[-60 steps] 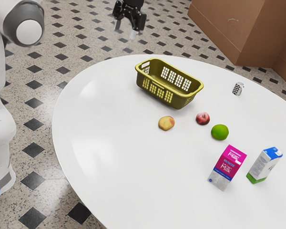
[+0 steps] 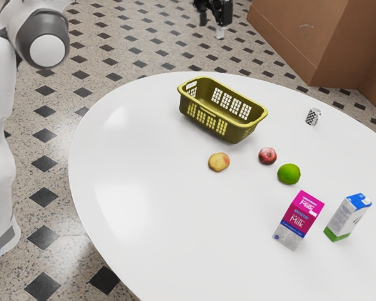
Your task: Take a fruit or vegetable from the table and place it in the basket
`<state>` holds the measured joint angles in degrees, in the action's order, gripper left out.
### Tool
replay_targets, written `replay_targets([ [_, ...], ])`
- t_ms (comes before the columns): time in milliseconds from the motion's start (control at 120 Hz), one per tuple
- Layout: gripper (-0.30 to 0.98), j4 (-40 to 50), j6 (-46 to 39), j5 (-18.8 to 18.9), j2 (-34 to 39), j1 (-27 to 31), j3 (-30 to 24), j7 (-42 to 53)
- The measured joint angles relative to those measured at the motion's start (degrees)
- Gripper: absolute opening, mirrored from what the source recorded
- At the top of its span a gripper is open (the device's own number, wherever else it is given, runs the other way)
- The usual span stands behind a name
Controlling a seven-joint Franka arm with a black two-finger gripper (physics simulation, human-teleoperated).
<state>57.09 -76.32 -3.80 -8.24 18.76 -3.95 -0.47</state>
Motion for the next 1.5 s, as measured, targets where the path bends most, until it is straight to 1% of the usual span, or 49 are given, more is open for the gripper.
replay_targets([
  [42, 0.67, -0.05, -0.33, 0.35, -0.66, -0.47, 0.03, 0.79],
  [133, 0.67, 0.16, -0.82, 2.00, -2.30, -4.38, 0.01, 2.55],
  [242, 0.67, 0.42, -1.95, 3.38, -7.48, -9.22, 0.00, 4.41],
  [317, 0.66, 0.51, -3.20, 4.13, -11.11, -10.98, 0.00, 5.54],
  [425, 0.67, 0.58, -8.39, 4.65, -16.42, -13.17, 0.21, 6.88],
  [575, 0.66, 0.52, -16.40, 4.80, -21.01, -16.56, 0.01, 8.39],
  [742, 0.66, 0.51, -23.91, 4.52, -26.02, -17.60, -0.09, 9.71],
  [833, 0.66, 0.51, -27.15, 4.42, -27.54, -17.88, -0.80, 10.29],
  [1100, 0.66, 0.16, -33.38, 4.37, -30.22, -18.37, -3.03, 11.53],
  [1300, 0.66, 0.12, -36.87, 3.46, -33.38, -17.73, -2.98, 12.14],
  [1500, 0.66, -0.05, -42.57, 3.31, -36.04, -17.50, -2.50, 12.63],
])
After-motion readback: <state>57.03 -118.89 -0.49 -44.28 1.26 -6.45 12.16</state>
